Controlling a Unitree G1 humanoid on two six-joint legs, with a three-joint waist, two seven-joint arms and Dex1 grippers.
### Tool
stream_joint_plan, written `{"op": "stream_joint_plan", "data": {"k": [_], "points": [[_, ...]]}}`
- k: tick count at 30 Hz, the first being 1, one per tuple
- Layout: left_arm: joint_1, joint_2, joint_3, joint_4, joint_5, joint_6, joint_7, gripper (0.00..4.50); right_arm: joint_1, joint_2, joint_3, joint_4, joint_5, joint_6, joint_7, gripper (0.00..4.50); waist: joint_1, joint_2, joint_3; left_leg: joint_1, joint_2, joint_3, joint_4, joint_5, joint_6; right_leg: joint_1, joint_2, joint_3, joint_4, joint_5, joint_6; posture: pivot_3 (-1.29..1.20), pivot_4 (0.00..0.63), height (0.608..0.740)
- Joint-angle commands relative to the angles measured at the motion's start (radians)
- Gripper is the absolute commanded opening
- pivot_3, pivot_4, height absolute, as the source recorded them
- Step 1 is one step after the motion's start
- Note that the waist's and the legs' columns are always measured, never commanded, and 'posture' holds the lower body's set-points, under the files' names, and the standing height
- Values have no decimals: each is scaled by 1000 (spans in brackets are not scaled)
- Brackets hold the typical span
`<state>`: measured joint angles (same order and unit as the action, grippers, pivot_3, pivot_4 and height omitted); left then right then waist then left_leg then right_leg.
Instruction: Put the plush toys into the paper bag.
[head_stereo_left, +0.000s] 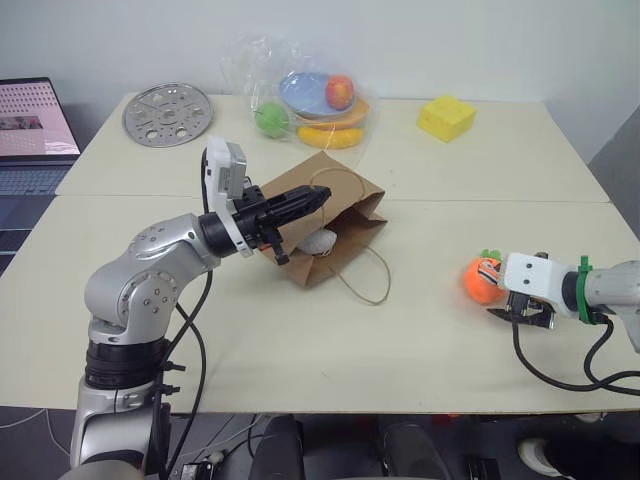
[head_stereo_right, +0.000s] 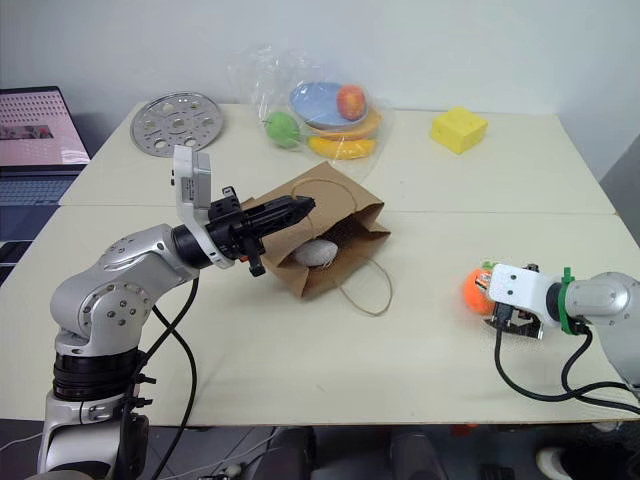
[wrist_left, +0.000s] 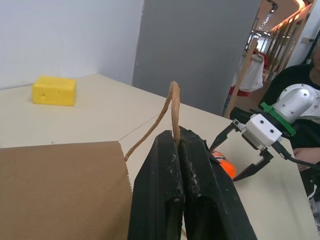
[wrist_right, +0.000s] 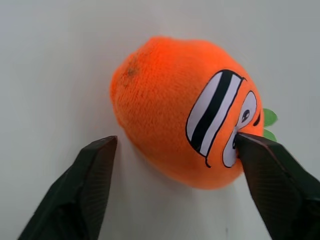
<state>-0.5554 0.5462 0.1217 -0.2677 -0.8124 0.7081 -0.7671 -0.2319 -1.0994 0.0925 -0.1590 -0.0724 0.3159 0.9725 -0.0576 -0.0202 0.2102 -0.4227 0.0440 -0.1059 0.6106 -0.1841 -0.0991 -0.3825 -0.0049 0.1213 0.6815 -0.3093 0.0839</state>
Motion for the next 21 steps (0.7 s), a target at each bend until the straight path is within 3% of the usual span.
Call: {"op": "stream_joint_plan", "data": {"k": [1,8,12,16,21], "points": [[-4,5,17,-37,-2,-17,2,0,-32,21,3,9,-24,-33,-14,2490,0,0,0,0,0,0,0,0,0,0,0,0,0,0,0,0,150,740],[-4,-1,20,-39,-9,-16,13,0,-53,55,-17,23,-19,-57,-17,116,1,0,0,0,0,-1,0,0,0,1,0,-1,0,0,0,0,150,740],[-14,-2,30,-32,-19,-12,19,0,-85,84,-32,-19,47,-65,20,23,-1,0,0,4,0,0,0,0,0,4,0,0,0,0,0,0,150,740],[-21,9,48,-39,-51,10,21,0,-191,165,-57,-192,263,132,87,23,-5,0,0,4,1,0,0,0,0,4,0,0,1,0,0,0,150,740],[-33,15,67,-45,-94,32,21,0,-322,267,24,-218,292,236,46,23,2,0,0,4,0,-2,0,0,0,5,0,-2,0,0,0,0,150,740]]}}
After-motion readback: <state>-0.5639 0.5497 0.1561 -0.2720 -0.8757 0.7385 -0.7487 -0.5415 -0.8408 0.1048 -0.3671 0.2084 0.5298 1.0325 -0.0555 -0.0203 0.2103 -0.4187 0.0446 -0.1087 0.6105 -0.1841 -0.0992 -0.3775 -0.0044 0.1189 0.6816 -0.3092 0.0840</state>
